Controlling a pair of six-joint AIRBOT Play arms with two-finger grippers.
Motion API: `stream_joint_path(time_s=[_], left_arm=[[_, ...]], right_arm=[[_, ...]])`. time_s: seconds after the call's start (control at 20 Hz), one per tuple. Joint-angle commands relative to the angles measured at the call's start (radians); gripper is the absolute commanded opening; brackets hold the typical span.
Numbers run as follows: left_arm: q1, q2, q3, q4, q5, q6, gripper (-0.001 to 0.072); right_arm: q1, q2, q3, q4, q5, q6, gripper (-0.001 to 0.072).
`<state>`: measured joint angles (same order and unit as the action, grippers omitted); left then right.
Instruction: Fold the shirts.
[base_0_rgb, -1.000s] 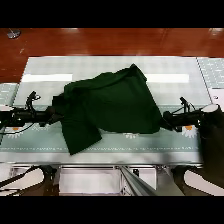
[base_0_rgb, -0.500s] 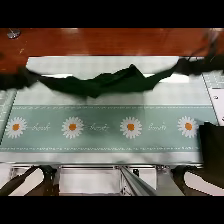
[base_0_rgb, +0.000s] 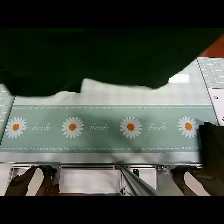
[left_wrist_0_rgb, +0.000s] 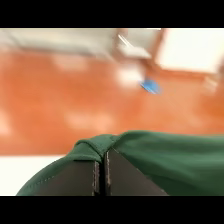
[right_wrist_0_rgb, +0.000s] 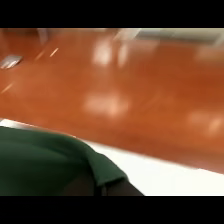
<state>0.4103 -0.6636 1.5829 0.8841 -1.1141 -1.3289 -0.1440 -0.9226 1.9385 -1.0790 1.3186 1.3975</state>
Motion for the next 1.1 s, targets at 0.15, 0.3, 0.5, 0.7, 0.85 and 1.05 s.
stream_joint_path(time_s=[0.15,0.3,0.5,0.7,0.85,1.05], left_arm=[[0.001,0.262,0.057,0.329,-0.136,-0.073,0.0021],[0.001,0.272,0.007,0.328,-0.192,-0.127,0.0021],[0.001,0.228,-0.229,0.220,-0.192,-0.077,0.0022],[-0.043,0.069,-0.477,0.139,-0.102,0.025,0.0021],[-0.109,-0.160,-0.549,0.128,0.023,0.037,0.0021],[-0.208,-0.475,-0.499,0.124,0.231,-0.021,0.0021]], right_arm=[[0.000,0.216,0.025,-0.158,0.153,0.084,0.0028],[0.001,0.222,-0.011,-0.156,0.204,0.092,0.0027],[0.001,0.216,-0.258,-0.071,0.201,0.078,0.0027],[0.001,0.125,-0.541,-0.039,0.148,0.007,0.0028],[0.006,-0.035,-0.665,-0.034,-0.001,-0.024,0.0027],[0.005,-0.333,-0.626,-0.018,-0.198,-0.041,0.0027]])
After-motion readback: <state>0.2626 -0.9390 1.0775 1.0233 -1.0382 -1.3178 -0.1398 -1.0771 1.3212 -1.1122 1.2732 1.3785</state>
